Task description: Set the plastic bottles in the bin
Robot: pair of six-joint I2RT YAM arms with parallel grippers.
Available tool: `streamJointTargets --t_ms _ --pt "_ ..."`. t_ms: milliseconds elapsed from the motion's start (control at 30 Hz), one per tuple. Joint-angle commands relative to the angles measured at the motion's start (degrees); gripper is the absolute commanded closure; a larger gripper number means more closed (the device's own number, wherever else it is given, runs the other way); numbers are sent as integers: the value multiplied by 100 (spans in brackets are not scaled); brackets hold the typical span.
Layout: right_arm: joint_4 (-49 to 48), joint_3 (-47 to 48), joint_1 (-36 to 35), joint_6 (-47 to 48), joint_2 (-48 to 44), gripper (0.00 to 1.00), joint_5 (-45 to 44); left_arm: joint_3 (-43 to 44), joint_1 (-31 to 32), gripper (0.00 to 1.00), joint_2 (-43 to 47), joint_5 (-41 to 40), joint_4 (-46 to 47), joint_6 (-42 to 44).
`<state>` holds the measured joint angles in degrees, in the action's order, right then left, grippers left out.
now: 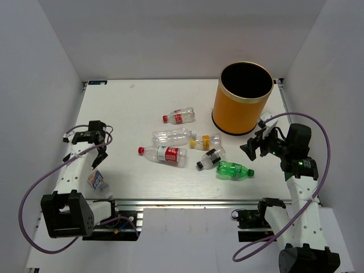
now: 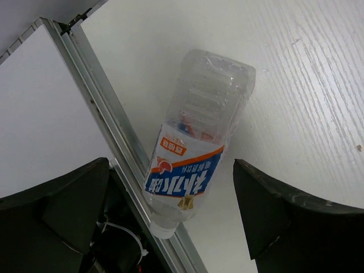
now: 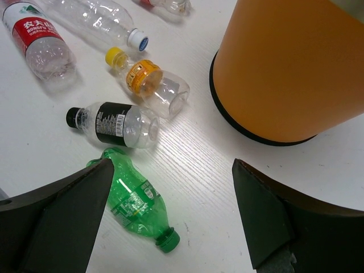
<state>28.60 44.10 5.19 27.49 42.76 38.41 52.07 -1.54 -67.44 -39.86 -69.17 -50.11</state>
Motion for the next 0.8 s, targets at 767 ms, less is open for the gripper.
streamJointTargets --t_ms 767 --pt "32 38 35 29 -295 10 175 -663 -1410 0 -1412 1867 1722 897"
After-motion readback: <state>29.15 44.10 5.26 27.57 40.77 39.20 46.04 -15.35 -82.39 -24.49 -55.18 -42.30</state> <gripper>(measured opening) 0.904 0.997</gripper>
